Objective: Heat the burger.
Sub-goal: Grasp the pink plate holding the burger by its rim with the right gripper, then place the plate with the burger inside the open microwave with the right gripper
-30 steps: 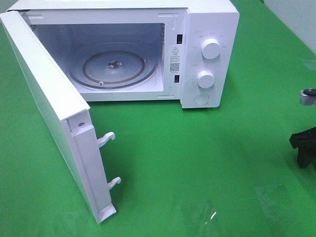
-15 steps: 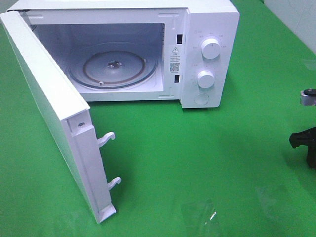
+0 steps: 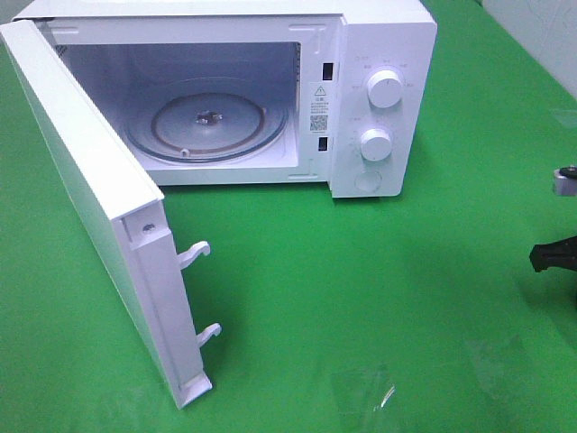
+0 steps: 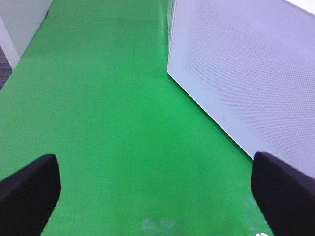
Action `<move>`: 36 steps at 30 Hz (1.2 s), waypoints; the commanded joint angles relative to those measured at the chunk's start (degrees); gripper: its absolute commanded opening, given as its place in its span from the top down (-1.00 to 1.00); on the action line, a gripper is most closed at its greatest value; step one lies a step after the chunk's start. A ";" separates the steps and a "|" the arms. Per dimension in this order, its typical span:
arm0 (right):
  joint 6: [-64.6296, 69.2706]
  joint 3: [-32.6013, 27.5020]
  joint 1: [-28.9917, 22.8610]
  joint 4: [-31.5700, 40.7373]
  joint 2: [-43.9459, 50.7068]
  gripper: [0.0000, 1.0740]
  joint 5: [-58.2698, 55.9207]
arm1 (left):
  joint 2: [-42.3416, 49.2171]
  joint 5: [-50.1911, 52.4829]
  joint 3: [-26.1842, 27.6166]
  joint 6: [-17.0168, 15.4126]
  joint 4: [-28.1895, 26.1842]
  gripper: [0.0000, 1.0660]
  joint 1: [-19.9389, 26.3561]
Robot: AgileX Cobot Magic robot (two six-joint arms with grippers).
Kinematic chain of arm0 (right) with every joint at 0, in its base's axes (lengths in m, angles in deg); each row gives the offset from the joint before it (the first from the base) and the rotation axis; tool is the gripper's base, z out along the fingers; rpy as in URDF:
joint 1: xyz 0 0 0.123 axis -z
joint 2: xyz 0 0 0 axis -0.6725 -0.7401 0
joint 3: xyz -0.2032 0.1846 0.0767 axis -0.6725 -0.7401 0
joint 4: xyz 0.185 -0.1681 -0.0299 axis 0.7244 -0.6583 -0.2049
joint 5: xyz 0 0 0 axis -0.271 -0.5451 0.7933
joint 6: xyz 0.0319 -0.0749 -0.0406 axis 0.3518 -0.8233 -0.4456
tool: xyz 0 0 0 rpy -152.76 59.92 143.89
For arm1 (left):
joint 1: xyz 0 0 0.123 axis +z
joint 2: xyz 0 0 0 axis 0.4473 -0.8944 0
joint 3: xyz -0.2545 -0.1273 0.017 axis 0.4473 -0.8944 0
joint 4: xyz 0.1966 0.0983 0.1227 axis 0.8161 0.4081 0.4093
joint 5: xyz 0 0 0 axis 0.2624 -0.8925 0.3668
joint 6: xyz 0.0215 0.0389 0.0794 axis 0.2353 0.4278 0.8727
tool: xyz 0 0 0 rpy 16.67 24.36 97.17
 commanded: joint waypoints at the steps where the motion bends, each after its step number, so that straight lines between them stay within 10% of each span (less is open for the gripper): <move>1: 0.06 -0.17 0.00 0.06 -0.92 1.00 0.69 | 0.86 0.46 -0.06 0.00 -0.40 -0.88 0.00; 36: 23.43 -0.23 -14.84 -24.81 8.65 1.00 -9.45 | 0.86 0.46 -0.06 0.00 -0.40 -0.88 0.00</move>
